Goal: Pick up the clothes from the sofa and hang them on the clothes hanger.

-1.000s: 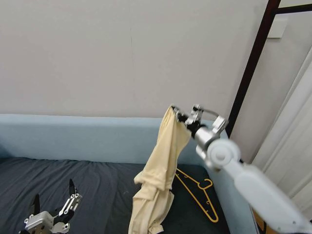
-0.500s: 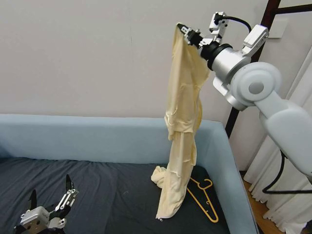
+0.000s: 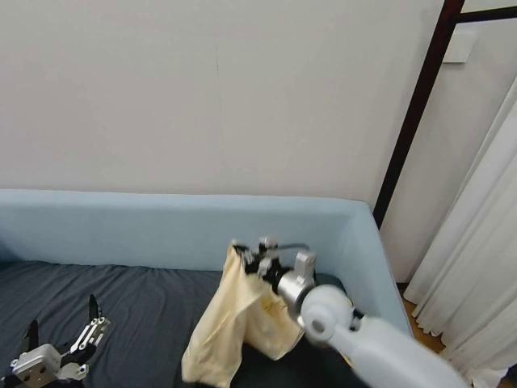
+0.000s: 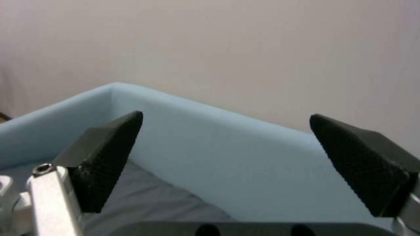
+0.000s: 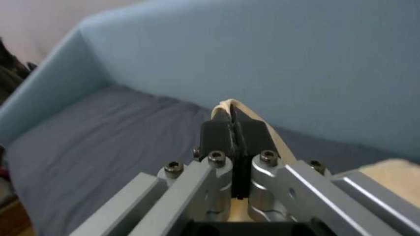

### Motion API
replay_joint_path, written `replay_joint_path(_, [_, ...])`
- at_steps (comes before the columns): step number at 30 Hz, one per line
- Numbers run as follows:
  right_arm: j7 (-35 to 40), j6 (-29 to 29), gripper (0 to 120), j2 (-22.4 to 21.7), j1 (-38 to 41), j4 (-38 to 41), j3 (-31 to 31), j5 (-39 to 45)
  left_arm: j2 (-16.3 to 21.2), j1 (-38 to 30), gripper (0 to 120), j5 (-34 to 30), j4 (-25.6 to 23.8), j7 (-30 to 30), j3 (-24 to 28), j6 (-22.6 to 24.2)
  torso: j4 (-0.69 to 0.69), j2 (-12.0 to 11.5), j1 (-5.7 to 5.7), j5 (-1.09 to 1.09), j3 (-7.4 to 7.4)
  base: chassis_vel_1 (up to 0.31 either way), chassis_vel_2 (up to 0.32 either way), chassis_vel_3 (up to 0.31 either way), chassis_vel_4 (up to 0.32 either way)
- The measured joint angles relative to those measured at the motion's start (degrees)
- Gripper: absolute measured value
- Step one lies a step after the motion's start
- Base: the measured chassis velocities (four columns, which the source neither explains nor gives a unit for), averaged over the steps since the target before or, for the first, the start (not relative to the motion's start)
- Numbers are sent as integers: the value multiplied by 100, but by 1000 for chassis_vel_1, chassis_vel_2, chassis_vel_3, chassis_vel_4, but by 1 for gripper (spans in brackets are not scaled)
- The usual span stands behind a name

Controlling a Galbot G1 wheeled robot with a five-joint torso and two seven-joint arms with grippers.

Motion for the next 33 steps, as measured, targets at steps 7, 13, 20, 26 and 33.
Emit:
replay_joint_path(7, [-56, 217, 0, 610, -136, -747, -345, -415, 124, -34, 100, -202, 88, -102, -291, 119, 0, 1, 0, -1, 0, 0, 0, 0, 0])
replay_joint_path(13, [770, -392, 5, 1081, -250, -686, -655, -598, 57, -53, 100, -191, 150, -113, -214, 95, 0, 0, 0, 0, 0, 0, 0, 0, 0])
replay_joint_path(20, [1775, -2007, 32, 987, -682, 109, -830, -343, 51, -140, 100, -144, 203, -105, -106, 87, -1, 1, 0, 1, 0, 0, 0, 0, 0])
replay_joint_path(26, [1825, -2422, 51, 692, -926, 591, -836, -201, 41, -178, 100, -68, 259, -101, -14, 84, -1, 0, 0, 2, 0, 0, 0, 0, 0])
replay_joint_path(33, [1410, -1933, 77, 421, -963, 1026, -739, -485, 53, -194, 100, -58, 264, -96, 1, 84, -1, 0, 0, 2, -1, 0, 0, 0, 0])
